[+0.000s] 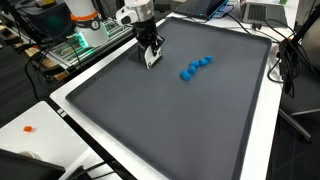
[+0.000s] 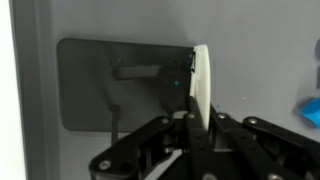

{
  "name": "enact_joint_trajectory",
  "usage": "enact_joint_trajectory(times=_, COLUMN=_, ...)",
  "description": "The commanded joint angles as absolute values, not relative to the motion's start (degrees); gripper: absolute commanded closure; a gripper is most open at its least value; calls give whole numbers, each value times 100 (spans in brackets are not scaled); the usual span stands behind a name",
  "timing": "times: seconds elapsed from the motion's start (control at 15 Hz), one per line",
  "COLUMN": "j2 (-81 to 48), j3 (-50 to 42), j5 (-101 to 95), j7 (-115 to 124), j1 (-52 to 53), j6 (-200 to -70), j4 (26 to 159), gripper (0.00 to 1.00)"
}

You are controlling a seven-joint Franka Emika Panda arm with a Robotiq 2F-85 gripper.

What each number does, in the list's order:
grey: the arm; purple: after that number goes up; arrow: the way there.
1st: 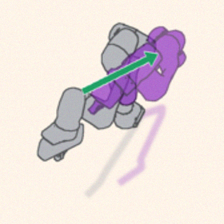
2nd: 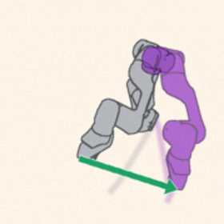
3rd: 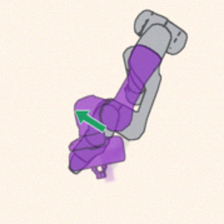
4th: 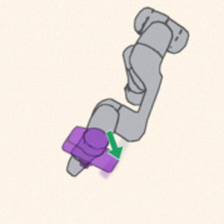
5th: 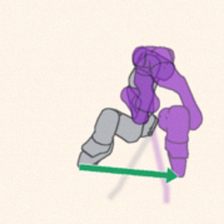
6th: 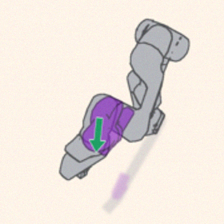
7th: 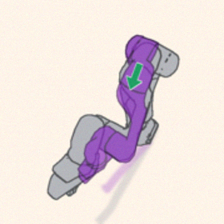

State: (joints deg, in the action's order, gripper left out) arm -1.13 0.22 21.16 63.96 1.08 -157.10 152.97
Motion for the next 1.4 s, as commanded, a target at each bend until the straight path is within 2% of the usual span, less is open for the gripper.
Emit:
enact_joint_trajectory(times=0.0, j2=-184, j3=67, j5=2478, j7=6154, j1=107, j6=-15599, j4=15301, gripper=58)
enact_joint_trajectory(times=0.4, j2=128, j3=29, j5=2241, j7=6277, j1=85, j6=-15554, j4=15369, gripper=11)
enact_joint_trajectory(times=0.53, j2=274, j3=14, j5=2036, j7=6386, j1=68, j6=-15455, j4=15375, gripper=1)
enact_joint_trajectory(times=1.33, j2=1457, j3=183, j5=525, j7=6797, j1=-222, j6=-14071, j4=15127, gripper=0)
